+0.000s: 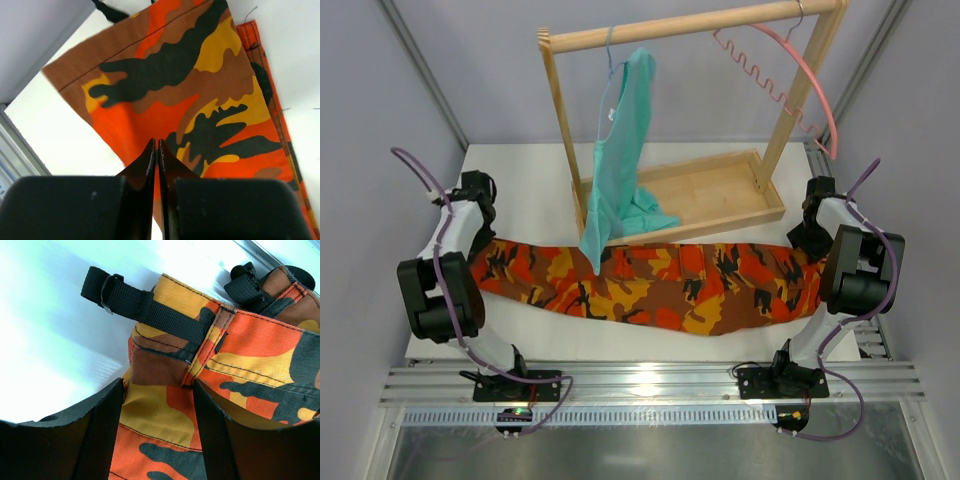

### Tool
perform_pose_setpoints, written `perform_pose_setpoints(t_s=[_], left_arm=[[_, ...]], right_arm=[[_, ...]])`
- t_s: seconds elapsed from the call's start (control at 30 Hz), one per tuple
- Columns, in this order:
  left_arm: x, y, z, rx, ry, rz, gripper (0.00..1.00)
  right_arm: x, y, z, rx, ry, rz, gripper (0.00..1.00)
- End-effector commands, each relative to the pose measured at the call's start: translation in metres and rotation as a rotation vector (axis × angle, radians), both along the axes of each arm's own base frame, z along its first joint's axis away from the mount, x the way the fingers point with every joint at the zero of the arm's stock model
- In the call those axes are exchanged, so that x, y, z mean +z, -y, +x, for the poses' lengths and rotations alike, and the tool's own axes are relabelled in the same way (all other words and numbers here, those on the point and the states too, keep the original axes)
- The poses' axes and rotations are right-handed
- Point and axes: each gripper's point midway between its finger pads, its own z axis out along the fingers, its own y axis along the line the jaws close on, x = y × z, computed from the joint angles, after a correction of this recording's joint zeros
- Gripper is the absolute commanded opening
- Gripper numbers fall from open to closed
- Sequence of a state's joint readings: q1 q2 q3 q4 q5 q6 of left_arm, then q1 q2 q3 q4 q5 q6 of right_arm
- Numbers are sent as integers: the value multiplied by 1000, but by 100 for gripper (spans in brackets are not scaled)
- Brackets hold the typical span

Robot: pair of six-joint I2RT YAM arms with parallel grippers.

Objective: Place the trousers on the hanger
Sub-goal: Fold the trousers

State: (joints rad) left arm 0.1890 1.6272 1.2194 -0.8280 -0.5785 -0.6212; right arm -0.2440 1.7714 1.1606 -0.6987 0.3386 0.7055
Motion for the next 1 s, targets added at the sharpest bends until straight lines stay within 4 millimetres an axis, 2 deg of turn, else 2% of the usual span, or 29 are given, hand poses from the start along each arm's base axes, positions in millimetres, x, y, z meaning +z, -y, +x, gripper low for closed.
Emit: perform_pose_setpoints(t_s=[0.0, 0.23, 0.33, 0.37, 0.47, 0.53, 0.6, 0.63, 0.67, 0.77, 0.87, 0.97], left_arm=[[-12, -3, 1, 2, -54, 17, 2], [-17, -5, -2, 28, -85, 54, 4], [-18, -10, 6, 53, -27, 29, 18], [-20, -10, 8, 54, -10, 6, 27], [-21, -16, 21, 59, 64, -51, 39], [-21, -16, 31, 39, 89, -70, 41], [-23, -16, 40, 46, 83, -81, 46], [-22, -17, 43, 52, 85, -84, 48], [-29, -15, 41, 59, 48, -100, 50], [-26, -12, 54, 70, 87, -132, 55], [-28, -7, 57, 85, 121, -158, 58], [-45, -5, 53, 112, 102, -172, 59]], right_arm=[[22, -2, 12, 24, 69, -6, 61], [24, -3, 14, 28, 78, -6, 61], [25, -4, 16, 52, 86, 4, 61], [24, -6, 17, 71, 92, 8, 61], [25, -15, 24, 116, 144, 45, 61], [29, -25, 29, 188, 183, 77, 61], [31, -29, 32, 189, 216, 90, 62], [33, -28, 32, 168, 216, 87, 62], [36, -27, 28, 137, 200, 89, 61], [38, -27, 27, 88, 179, 104, 64], [34, -21, 24, 53, 122, 87, 66], [29, -13, 22, 9, 75, 71, 69]])
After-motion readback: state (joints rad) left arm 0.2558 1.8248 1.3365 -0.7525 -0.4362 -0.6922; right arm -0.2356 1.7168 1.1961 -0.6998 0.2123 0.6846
